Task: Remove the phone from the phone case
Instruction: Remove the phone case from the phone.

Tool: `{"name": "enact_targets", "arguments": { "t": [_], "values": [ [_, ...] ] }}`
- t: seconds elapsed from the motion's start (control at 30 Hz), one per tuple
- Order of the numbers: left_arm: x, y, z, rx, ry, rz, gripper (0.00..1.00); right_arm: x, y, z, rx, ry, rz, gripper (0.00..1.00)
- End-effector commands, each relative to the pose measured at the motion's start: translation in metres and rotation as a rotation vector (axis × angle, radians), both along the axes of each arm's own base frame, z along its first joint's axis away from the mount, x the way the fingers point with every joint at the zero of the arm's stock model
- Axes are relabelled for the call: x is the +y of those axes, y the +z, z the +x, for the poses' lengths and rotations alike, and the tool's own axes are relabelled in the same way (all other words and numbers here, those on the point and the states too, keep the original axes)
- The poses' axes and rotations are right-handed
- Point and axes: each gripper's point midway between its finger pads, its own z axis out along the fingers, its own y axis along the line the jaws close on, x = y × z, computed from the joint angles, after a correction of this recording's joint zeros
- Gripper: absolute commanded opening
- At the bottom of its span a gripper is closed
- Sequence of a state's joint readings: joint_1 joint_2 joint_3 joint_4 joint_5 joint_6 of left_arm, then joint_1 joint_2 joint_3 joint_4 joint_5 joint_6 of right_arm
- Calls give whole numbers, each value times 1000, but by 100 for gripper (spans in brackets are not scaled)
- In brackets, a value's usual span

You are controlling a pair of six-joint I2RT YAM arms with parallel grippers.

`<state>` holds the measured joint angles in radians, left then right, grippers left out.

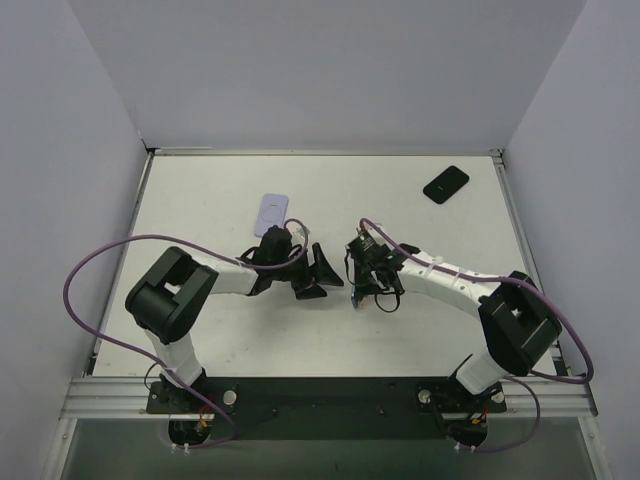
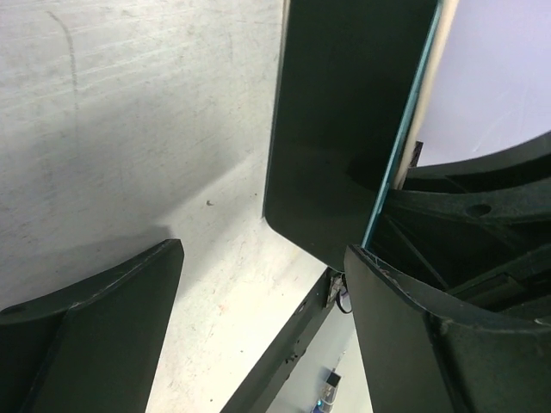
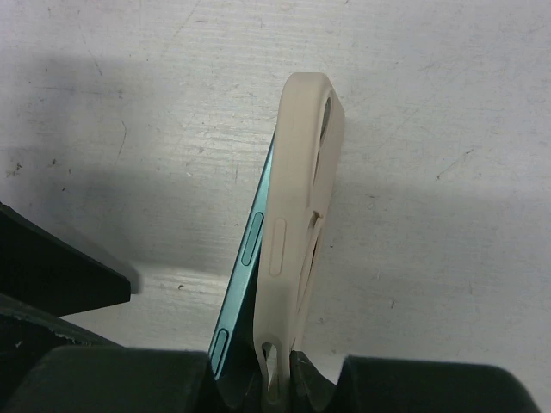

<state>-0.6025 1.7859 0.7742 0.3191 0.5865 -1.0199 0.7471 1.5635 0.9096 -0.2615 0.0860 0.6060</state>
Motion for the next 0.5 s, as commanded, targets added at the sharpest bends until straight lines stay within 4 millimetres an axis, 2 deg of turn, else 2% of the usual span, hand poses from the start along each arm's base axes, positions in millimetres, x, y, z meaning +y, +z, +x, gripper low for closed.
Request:
{"name": "enact_targets", "arguments": {
  "t": [0.0,0.17,0.3,0.47],
  "values": [
    [-13,36,-2,-137,-74,-95,85,30,-41,-11,111,12,132,0],
    [-9,40,-9,-235,-132,-40,81,33,-40,-11,144,-6,177,0],
    [-6,37,-15,-270,-153,47,79,33,-36,-9,149,-17,193,0],
    [-13,35,-20,-289,-186,83,79,35,-34,-8,154,-15,203,0]
  ]
}}
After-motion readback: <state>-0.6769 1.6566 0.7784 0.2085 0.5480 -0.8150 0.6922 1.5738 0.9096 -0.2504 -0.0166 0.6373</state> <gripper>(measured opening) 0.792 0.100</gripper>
